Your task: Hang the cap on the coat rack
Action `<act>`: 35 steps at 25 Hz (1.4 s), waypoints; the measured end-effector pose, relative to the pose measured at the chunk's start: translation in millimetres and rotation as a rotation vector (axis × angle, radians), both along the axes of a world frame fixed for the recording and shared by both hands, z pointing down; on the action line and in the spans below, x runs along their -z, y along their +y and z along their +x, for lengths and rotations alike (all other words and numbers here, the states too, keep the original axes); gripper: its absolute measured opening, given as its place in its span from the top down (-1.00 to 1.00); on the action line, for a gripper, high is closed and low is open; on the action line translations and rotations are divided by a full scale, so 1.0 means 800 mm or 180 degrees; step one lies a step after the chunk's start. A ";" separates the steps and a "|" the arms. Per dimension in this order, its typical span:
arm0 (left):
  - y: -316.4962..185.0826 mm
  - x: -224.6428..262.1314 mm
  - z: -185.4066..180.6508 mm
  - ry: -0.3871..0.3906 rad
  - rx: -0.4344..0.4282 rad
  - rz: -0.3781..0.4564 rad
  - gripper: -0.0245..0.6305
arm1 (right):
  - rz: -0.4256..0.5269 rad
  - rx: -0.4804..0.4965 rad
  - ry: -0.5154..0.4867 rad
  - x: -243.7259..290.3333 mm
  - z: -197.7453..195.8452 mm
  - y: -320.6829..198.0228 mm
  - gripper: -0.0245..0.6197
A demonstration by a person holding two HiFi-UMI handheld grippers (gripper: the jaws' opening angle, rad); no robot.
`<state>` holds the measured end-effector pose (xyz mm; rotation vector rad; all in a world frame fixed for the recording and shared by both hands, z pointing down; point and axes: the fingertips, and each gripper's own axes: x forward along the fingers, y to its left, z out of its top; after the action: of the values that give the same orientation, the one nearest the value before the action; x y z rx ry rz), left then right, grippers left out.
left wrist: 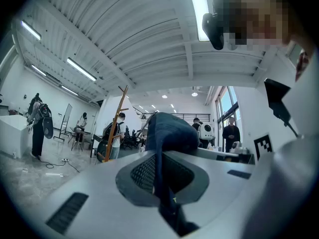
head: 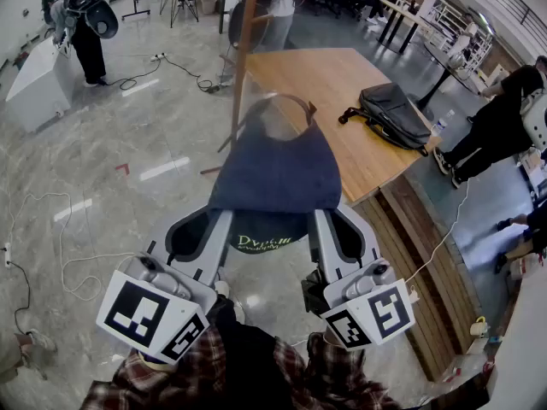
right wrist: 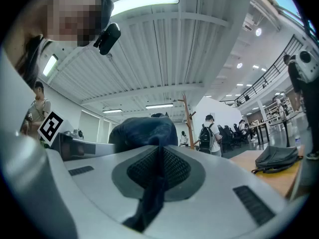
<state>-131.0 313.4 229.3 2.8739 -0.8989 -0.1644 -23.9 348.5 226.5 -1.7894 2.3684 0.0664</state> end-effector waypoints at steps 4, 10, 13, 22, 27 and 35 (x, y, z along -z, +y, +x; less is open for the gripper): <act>-0.010 0.001 -0.002 -0.0022 0.0010 -0.0003 0.86 | -0.0001 0.0015 -0.0037 -0.001 -0.001 -0.012 0.85; -0.061 -0.010 0.013 -0.0011 0.0018 -0.0061 0.86 | -0.0053 0.0014 -0.0033 -0.011 0.013 -0.062 0.86; -0.099 -0.014 0.020 0.0007 -0.0005 -0.0108 0.86 | -0.0091 -0.0005 -0.0026 -0.013 0.020 -0.100 0.85; -0.231 -0.006 0.014 0.0073 -0.0080 -0.0070 0.86 | -0.0047 -0.0069 0.0013 -0.004 0.013 -0.232 0.86; -0.291 0.003 0.008 0.0100 -0.0138 -0.0012 0.86 | 0.0005 -0.0106 0.0016 0.005 0.008 -0.293 0.85; -0.352 -0.002 -0.007 0.0102 -0.0226 -0.0040 0.86 | -0.0034 -0.0172 0.0021 0.000 -0.007 -0.352 0.85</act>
<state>-136.3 32.2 230.6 2.8778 -0.7883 -0.1963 -29.7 66.8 226.1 -1.8609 2.3292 0.0670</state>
